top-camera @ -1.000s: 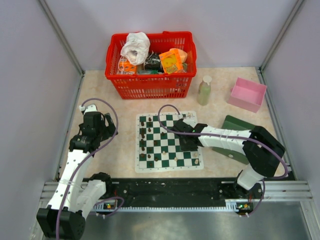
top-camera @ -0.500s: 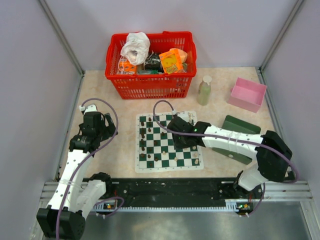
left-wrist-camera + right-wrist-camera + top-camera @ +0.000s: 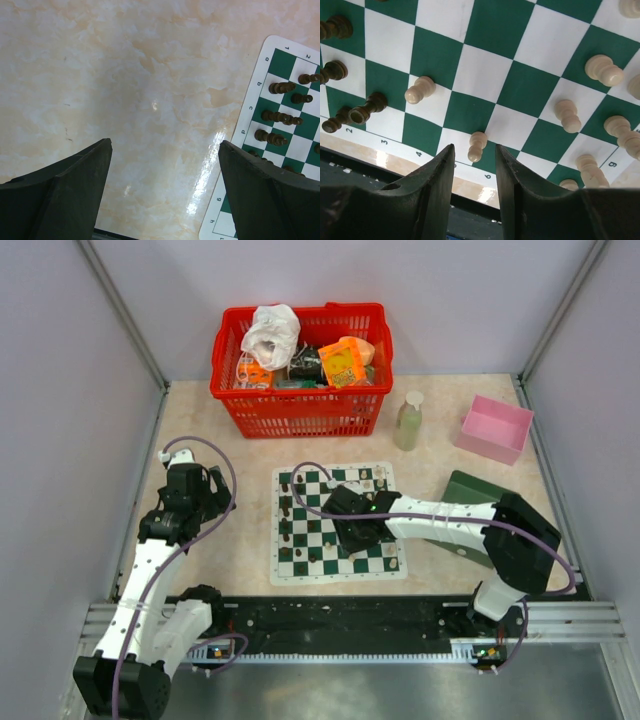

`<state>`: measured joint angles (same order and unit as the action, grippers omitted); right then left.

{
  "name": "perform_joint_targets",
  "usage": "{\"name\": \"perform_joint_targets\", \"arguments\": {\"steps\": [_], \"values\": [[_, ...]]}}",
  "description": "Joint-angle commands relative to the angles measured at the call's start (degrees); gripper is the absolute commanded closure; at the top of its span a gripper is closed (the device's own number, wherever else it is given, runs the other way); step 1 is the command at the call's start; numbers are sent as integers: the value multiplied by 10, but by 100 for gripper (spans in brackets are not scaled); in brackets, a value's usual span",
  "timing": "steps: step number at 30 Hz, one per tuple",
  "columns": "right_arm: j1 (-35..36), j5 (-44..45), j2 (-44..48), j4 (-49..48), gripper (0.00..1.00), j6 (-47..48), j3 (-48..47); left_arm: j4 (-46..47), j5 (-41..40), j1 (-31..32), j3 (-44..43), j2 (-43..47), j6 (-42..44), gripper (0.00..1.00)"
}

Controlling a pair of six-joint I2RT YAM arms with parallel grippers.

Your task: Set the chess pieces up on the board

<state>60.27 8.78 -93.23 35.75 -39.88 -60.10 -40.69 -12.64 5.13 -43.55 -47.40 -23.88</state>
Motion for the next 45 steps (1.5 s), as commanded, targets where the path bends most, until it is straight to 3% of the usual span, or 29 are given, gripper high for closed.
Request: {"name": "perform_joint_targets", "arguments": {"steps": [1, 13, 23, 32, 45], "values": [[7, -32, -12, -23, 62, 17, -13, 20, 1, 1, 2, 6, 2, 7], [8, -39, -30, -9, 68, 23, -20, 20, -1, 1, 1, 4, 3, 7], [7, -21, -11, 4, 83, 15, -20, 20, 1, 1, 0, 2, 3, 7], [-1, 55, 72, 27, 84, -48, 31, 21, 3, 1, 1, 3, 3, 7], [-37, 54, 95, 17, 84, -68, 82, 21, 5, 1, 0, -1, 3, 7]]}}
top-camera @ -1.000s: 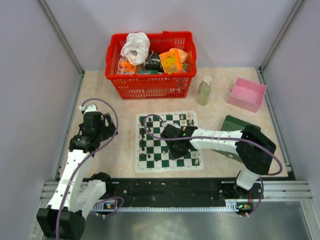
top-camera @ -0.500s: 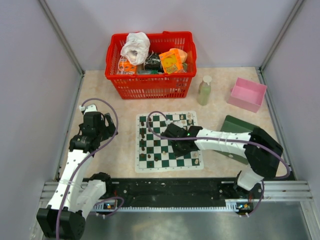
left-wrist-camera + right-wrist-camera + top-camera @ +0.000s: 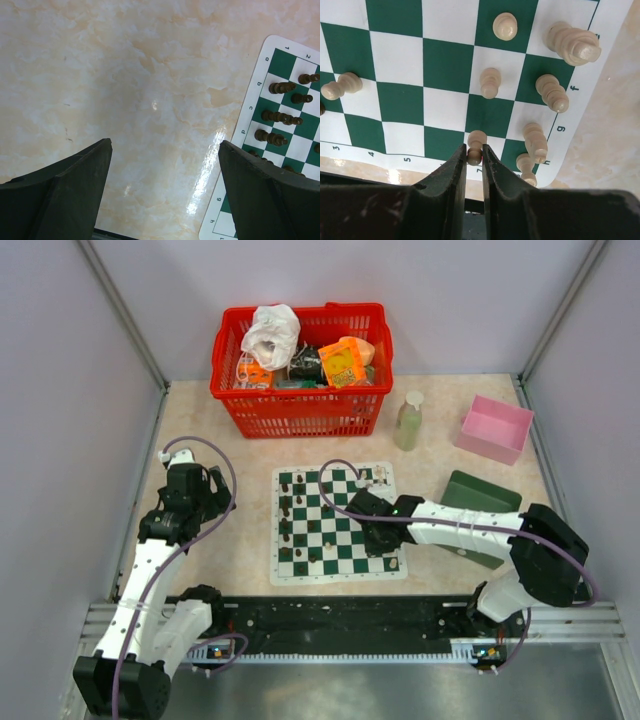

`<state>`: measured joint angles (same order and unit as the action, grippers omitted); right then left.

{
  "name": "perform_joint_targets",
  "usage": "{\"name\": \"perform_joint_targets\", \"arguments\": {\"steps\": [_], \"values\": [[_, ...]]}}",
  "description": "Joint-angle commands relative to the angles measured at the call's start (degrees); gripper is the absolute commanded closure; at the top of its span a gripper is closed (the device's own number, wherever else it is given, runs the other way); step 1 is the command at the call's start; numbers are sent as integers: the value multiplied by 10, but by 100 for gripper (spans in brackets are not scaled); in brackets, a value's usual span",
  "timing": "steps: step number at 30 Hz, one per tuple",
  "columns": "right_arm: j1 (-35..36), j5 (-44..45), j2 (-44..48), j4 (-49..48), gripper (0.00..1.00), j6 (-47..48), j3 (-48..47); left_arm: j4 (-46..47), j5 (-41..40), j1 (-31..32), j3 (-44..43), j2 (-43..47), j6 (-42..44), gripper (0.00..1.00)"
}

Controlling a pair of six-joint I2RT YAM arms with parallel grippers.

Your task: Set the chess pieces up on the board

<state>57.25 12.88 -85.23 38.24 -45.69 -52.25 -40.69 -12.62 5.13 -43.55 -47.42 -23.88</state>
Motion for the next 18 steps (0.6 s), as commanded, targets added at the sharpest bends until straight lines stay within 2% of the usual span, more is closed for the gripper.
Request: {"name": "perform_joint_targets", "arguments": {"steps": [1, 18], "values": [[-8, 14, 14, -8, 84, -8, 4, 21, 3, 1, 1, 0, 3, 7], [-14, 28, -11, -22, 84, 2, 0, 21, 1, 1, 1, -2, 3, 7]]}}
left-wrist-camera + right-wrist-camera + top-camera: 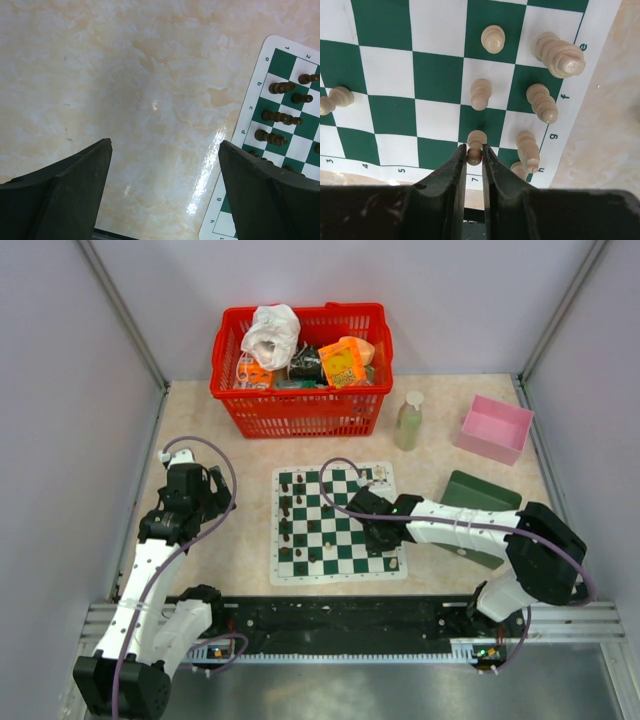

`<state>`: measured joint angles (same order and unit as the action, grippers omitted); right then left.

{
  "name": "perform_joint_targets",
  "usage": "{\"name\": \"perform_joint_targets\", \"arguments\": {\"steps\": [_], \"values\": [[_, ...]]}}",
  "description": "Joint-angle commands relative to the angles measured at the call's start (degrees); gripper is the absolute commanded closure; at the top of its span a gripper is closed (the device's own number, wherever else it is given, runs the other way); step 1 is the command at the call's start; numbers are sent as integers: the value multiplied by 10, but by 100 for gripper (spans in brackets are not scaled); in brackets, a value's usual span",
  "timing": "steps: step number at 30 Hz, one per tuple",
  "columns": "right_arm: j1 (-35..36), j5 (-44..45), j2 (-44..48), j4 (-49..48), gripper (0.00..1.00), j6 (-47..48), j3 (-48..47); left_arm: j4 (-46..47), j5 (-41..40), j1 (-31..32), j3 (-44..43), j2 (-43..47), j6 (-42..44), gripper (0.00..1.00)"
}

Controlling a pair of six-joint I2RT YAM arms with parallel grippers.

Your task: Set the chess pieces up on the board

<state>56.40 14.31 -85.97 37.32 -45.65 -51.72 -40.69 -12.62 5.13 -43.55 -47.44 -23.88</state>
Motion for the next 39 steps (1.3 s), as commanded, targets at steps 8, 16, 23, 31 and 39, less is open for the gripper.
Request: {"name": "perform_joint_targets", "arguments": {"steps": [8, 16, 23, 31, 39], "values": [[-9, 5, -16, -20, 83, 5, -2, 21, 2, 1, 1, -5, 4, 7], [-10, 3, -17, -23, 76, 12, -3, 21, 2, 1, 0, -4, 4, 7], [-9, 5, -3, -20, 68, 22, -16, 21, 3, 1, 0, -5, 4, 7], [-9, 24, 9, 12, 65, 42, -60, 22, 7, 1, 0, -6, 4, 7], [4, 56, 26, 14, 59, 70, -87, 21, 1, 1, 0, -5, 4, 7]]}}
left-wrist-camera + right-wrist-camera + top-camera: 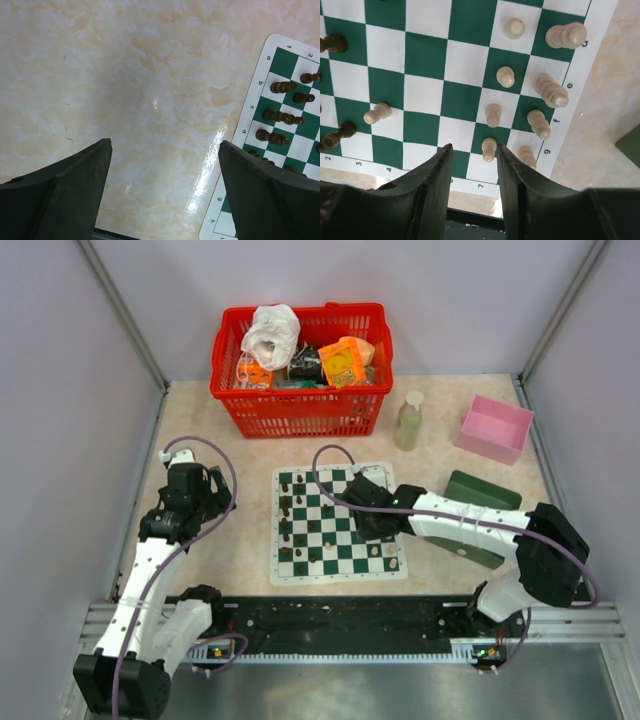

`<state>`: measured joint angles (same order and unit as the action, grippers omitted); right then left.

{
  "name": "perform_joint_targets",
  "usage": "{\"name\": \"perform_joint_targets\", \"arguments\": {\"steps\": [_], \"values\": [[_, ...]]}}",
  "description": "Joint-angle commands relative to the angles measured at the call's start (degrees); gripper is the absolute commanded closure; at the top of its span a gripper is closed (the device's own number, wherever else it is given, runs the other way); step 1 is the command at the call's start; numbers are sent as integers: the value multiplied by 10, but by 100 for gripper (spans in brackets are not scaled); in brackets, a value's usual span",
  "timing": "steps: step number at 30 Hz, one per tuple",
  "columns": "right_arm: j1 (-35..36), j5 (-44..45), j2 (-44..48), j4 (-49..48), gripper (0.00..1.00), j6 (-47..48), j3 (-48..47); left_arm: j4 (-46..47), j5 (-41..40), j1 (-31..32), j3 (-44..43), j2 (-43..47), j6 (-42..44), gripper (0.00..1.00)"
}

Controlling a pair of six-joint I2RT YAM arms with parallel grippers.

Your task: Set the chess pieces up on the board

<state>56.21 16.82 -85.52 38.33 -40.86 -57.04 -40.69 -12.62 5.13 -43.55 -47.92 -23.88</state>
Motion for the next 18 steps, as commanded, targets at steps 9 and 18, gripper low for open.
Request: {"name": "perform_joint_targets", "arguments": {"steps": [9, 18], "values": [[21, 7, -19, -27, 58, 36, -78, 20, 2, 1, 0, 5, 3, 7], [45, -41, -109, -58, 58, 54, -140, 21, 1, 1, 1, 13, 3, 7]]}}
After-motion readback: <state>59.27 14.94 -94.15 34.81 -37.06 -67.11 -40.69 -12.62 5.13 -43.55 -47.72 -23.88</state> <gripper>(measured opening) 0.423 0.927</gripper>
